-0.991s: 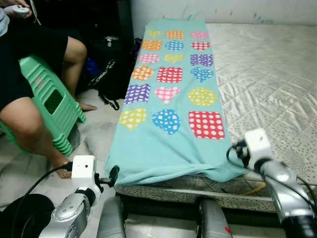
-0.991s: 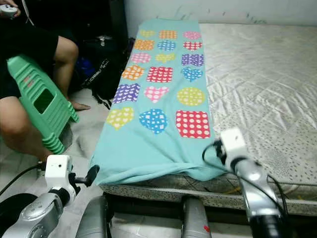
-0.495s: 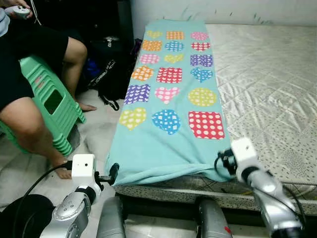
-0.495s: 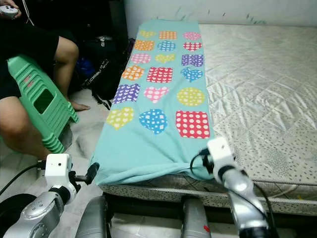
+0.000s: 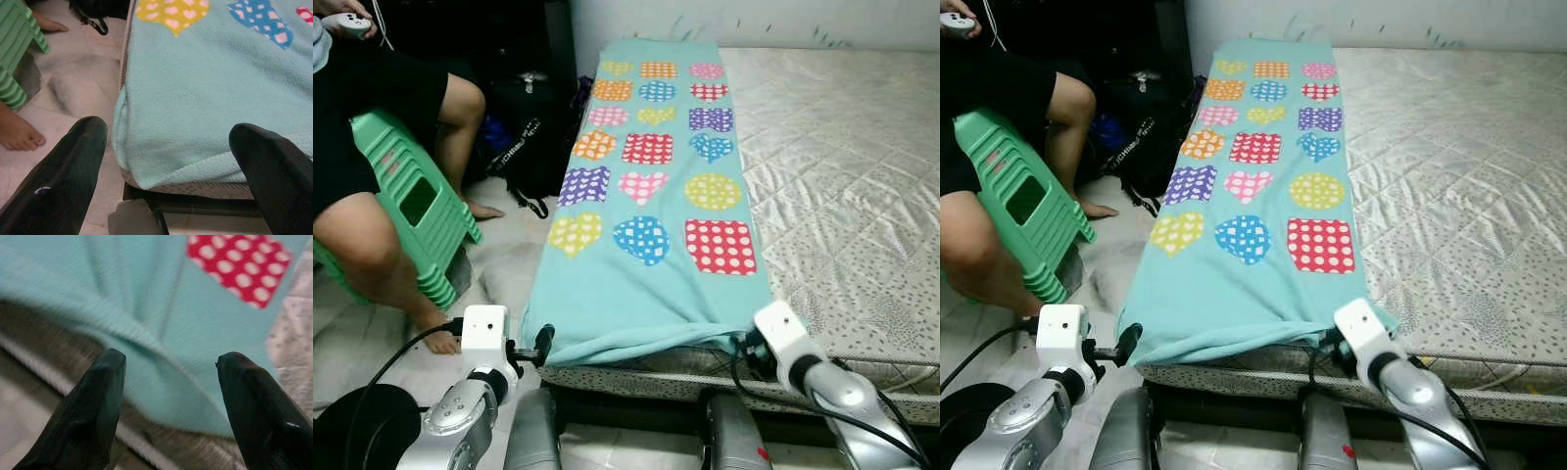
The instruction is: Clean up the room
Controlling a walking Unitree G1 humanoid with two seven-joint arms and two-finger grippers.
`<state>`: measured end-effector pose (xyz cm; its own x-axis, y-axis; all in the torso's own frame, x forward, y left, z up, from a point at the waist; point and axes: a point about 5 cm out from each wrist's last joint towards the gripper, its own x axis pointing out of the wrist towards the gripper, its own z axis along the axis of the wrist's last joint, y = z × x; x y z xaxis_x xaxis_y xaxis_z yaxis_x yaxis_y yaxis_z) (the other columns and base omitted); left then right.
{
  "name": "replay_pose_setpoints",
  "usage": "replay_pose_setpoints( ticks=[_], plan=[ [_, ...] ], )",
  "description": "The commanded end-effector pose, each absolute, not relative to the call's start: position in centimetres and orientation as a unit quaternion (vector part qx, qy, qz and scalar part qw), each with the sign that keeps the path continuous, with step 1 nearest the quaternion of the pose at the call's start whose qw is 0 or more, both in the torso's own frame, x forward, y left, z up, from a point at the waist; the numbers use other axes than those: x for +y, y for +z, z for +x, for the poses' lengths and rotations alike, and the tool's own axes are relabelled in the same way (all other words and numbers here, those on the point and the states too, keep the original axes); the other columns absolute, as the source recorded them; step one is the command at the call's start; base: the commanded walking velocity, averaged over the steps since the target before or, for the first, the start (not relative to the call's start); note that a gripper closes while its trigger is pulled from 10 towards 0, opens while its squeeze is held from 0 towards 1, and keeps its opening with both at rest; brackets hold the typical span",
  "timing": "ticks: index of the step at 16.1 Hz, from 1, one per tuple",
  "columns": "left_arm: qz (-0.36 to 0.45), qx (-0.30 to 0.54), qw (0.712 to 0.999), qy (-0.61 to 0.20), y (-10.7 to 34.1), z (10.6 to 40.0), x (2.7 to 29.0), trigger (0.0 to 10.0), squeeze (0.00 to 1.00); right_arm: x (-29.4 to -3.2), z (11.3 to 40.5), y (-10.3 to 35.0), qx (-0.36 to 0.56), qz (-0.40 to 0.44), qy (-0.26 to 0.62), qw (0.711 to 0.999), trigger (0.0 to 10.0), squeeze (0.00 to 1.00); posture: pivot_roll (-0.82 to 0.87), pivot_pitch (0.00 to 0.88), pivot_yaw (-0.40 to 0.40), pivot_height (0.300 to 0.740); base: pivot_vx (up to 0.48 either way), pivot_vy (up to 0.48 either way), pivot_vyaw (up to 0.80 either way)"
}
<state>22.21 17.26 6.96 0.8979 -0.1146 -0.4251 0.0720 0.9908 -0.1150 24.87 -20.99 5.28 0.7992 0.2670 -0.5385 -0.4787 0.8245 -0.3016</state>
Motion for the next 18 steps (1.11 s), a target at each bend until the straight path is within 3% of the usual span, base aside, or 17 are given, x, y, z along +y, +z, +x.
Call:
replay_pose_setpoints(
  ticks=[1, 4, 7, 9, 12, 13, 14, 18],
  plan=[
    [-0.04, 0.227, 0.972, -0.047, 6.8, 22.2, 17.5, 10.0, 0.0, -21.0, 24.6, 5.5, 0.247, -0.218, 0.23, 0.916, 10.0, 0.0, -0.04, 0.02, 0.022, 0.569, 0.0, 0.0, 0.0],
    [-0.042, 0.224, 0.972, -0.047, 6.8, 22.5, 17.4, 10.0, 0.0, -21.3, 26.8, 6.9, 0.214, -0.187, 0.187, 0.94, 10.0, 0.0, -0.04, 0.016, 0.021, 0.569, 0.0, 0.0, 0.0],
    [-0.047, 0.215, 0.975, -0.044, 7.1, 22.7, 17.3, 10.0, 0.0, -18.8, 29.5, 8.9, 0.155, -0.114, 0.137, 0.972, 10.0, 0.0, -0.03, 0.013, 0.019, 0.569, 0.0, 0.0, 0.0],
    [-0.046, 0.211, 0.975, -0.04, 7.2, 22.8, 17.4, 10.0, 0.0, -17.3, 30.8, 10.8, 0.079, -0.128, 0.084, 0.985, 10.0, 0.0, -0.03, 0.014, 0.018, 0.569, 0.0, 0.0, 0.0],
    [-0.047, 0.207, 0.976, -0.038, 7.3, 22.8, 17.3, 10.0, 0.0, -15.5, 30.1, 12.0, 0.0, -0.192, 0.064, 0.979, 10.0, 0.0, -0.03, 0.015, 0.015, 0.569, 0.0, 0.0, 0.0],
    [-0.048, 0.208, 0.976, -0.04, 7.2, 22.8, 17.2, 10.0, 0.0, -15.6, 29.9, 10.6, 0.032, -0.197, 0.042, 0.979, 10.0, 0.0, -0.03, 0.015, 0.015, 0.569, 0.0, 0.0, 0.0],
    [-0.049, 0.213, 0.975, -0.041, 7.2, 22.8, 17.0, 10.0, 0.0, -15.6, 30.0, 9.2, 0.08, -0.107, 0.012, 0.991, 10.0, 0.0, -0.03, 0.018, 0.018, 0.569, 0.0, 0.0, 0.0],
    [-0.053, 0.211, 0.975, -0.047, 7.2, 23.1, 16.7, 10.0, 0.0, -14.1, 31.5, 5.5, 0.185, -0.049, 0.01, 0.981, 10.0, 0.0, -0.03, 0.018, 0.024, 0.569, 0.0, 0.0, 0.0]
  ],
)
